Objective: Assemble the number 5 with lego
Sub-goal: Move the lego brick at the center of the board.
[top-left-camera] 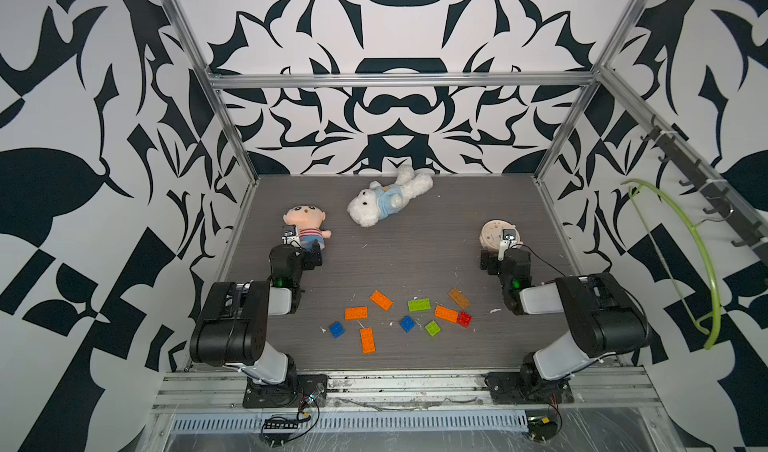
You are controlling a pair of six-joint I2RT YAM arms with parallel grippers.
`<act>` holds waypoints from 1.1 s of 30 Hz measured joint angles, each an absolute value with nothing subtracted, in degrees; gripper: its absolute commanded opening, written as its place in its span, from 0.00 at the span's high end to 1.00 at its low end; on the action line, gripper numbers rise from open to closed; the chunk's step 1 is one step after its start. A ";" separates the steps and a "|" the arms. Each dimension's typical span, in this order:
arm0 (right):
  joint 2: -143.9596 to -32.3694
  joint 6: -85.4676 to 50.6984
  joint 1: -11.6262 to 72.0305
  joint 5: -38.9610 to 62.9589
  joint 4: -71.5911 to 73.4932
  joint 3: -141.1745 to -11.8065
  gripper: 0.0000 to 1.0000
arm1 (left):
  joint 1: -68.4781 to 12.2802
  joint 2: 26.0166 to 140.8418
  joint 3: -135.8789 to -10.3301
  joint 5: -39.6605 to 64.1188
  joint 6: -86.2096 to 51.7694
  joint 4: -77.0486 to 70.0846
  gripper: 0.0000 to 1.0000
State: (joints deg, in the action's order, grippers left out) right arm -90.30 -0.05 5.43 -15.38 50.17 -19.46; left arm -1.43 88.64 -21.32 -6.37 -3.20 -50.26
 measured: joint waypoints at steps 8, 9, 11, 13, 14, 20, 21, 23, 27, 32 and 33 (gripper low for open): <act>-90.30 -0.08 5.43 -15.38 50.17 -19.46 0.00 | -1.39 88.64 -21.32 -6.17 -3.20 -50.22 0.01; -90.30 -0.08 5.43 -15.38 50.17 -19.46 0.00 | -1.39 88.64 -21.32 -6.17 -3.20 -50.19 0.01; -90.30 -0.08 5.43 -15.38 50.17 -19.46 0.00 | -1.39 88.64 -21.32 -6.17 -3.20 -50.19 0.01; -90.30 -0.08 5.43 -15.38 50.17 -19.46 0.00 | -1.39 88.64 -21.32 -6.17 -3.22 -50.19 0.01; -90.30 -0.05 5.43 -15.38 50.17 -19.46 0.00 | -1.39 88.64 -21.32 -6.17 -3.20 -50.19 0.01; -90.30 -0.05 5.43 -15.40 50.17 -19.46 0.00 | -1.39 88.47 -20.43 -3.07 -2.26 -51.64 0.01; -90.26 -0.03 5.43 -15.38 50.17 -19.46 0.00 | -1.39 88.25 -19.79 -2.50 -2.07 -52.38 0.01; -89.71 0.03 5.45 -15.25 49.58 -19.46 0.00 | -1.39 86.56 -18.04 -1.19 -1.85 -53.19 0.01; -82.94 -1.23 6.55 -16.99 33.78 -23.88 0.00 | -1.41 73.95 -15.84 -0.78 -2.42 -46.57 0.01; -78.83 -8.36 7.09 -16.01 7.99 -43.31 0.00 | -1.41 53.78 -17.61 -2.35 -7.46 -35.81 0.01; -77.03 -9.85 7.14 -14.70 5.13 -44.73 0.00 | -1.45 50.61 -18.79 -4.01 -9.91 -31.94 0.01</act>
State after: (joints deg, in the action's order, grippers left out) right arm -77.03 -9.85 7.14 -14.70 5.13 -44.73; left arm -1.45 50.61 -18.79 -4.01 -9.91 -31.94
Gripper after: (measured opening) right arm 0.992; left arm 0.992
